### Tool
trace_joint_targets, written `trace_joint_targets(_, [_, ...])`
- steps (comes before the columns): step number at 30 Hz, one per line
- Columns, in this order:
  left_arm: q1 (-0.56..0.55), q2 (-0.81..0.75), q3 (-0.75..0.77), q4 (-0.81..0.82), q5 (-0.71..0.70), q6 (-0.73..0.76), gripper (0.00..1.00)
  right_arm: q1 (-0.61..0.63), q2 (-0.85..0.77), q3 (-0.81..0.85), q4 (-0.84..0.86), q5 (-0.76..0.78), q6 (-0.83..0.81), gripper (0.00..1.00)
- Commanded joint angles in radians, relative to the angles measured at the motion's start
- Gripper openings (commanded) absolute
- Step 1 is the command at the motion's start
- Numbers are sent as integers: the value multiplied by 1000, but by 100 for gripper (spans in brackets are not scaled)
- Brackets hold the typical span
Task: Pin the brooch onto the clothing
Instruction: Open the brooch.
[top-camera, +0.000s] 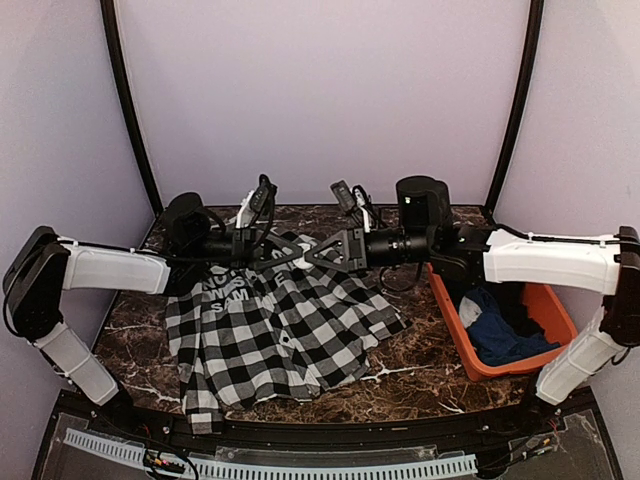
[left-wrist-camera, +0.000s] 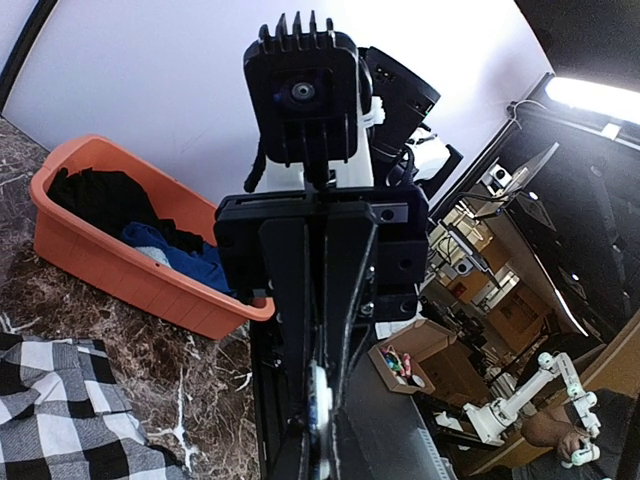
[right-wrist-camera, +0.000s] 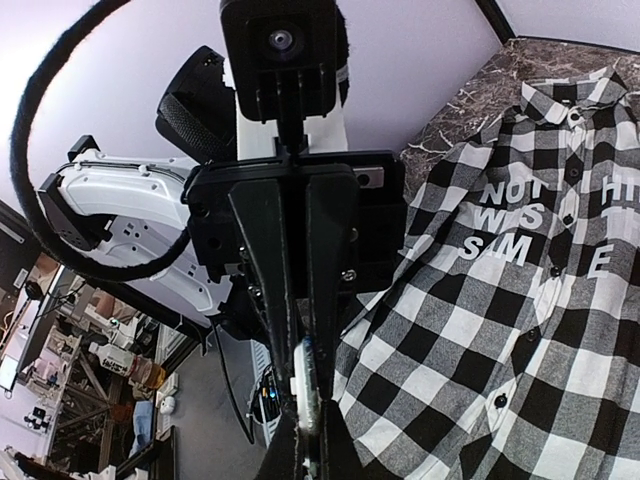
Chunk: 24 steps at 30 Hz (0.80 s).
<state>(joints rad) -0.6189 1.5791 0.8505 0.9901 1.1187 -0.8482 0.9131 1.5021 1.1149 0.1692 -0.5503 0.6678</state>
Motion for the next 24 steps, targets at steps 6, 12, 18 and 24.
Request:
trace_joint_targets(6, [-22, -33, 23, -218, -25, 210, 1, 22, 20, 100, -9, 89, 113, 0])
trace_joint_targets(12, [-36, -65, 47, -405, -83, 344, 2, 46, 32, 153, -46, 173, 141, 0])
trace_joint_targets(18, [-42, -82, 48, -443, -106, 381, 12, 59, 56, 187, -60, 240, 160, 0])
trace_joint_targets(24, [-44, -75, 26, -315, -60, 302, 26, 59, 55, 189, -72, 301, 163, 0])
